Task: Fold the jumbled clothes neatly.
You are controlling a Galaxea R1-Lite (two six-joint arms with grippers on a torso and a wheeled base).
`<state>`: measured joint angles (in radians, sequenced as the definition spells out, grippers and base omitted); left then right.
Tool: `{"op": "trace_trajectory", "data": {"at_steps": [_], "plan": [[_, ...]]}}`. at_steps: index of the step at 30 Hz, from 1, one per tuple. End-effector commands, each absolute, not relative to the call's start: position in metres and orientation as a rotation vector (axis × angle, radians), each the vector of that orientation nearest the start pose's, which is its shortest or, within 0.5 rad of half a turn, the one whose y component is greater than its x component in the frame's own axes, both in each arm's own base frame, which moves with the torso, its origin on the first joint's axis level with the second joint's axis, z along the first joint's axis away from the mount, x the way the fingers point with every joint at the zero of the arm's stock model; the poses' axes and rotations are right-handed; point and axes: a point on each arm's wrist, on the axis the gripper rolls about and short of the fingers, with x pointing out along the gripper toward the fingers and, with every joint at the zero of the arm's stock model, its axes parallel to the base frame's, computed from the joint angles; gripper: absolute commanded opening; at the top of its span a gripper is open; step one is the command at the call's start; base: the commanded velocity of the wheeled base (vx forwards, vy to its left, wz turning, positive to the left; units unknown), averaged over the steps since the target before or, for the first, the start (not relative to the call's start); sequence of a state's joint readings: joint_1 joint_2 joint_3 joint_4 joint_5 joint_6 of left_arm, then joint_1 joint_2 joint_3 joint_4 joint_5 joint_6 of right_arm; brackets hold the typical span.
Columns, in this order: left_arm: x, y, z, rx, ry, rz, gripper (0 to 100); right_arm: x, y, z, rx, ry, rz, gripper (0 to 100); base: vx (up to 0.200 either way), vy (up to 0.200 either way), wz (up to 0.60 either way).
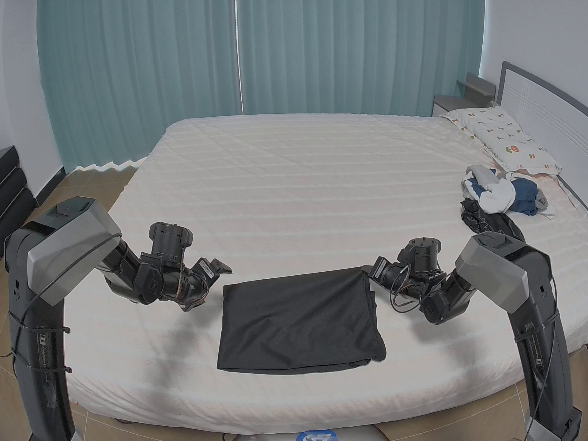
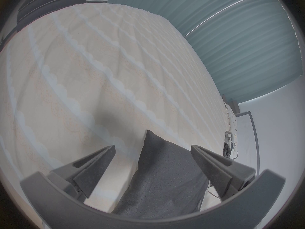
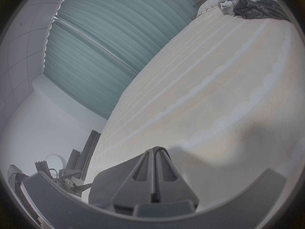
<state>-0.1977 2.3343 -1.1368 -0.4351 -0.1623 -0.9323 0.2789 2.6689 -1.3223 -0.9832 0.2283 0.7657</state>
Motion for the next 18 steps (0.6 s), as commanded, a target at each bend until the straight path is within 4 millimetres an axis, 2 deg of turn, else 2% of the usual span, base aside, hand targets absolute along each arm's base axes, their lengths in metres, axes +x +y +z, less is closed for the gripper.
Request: {"op": "trace_trajectory", "data": {"at_steps": [1,3,4,7,10,11,12,18], "plan": [[0.406,-0.085,0.010,-0.862,0.870,0.041,100,0.455,0.136,-0.055,0.730,0.547,0.334,0,0.000,0.000,0.00],[0.407,-0.085,0.010,-0.862,0.869,0.040,100,0.453,0.135,-0.057,0.730,0.557,0.329,0,0.000,0.000,0.00],[0.406,-0.085,0.010,-0.862,0.870,0.041,100,0.452,0.135,-0.059,0.727,0.568,0.325,100,0.000,0.000,0.00],[0.406,-0.085,0.010,-0.862,0.870,0.041,100,0.448,0.131,-0.057,0.721,0.599,0.305,100,0.000,0.000,0.00],[0.406,-0.085,0.010,-0.862,0.871,0.042,100,0.446,0.126,-0.043,0.722,0.583,0.299,100,0.000,0.000,0.00],[0.406,-0.085,0.010,-0.862,0.870,0.041,100,0.442,0.119,-0.030,0.725,0.567,0.294,100,0.000,0.000,0.00],[0.406,-0.085,0.010,-0.862,0.870,0.041,100,0.439,0.117,-0.025,0.726,0.564,0.292,100,0.000,0.000,0.00],[0.406,-0.085,0.010,-0.863,0.870,0.042,100,0.400,0.115,-0.010,0.719,0.590,0.305,100,0.000,0.000,0.00]]}}
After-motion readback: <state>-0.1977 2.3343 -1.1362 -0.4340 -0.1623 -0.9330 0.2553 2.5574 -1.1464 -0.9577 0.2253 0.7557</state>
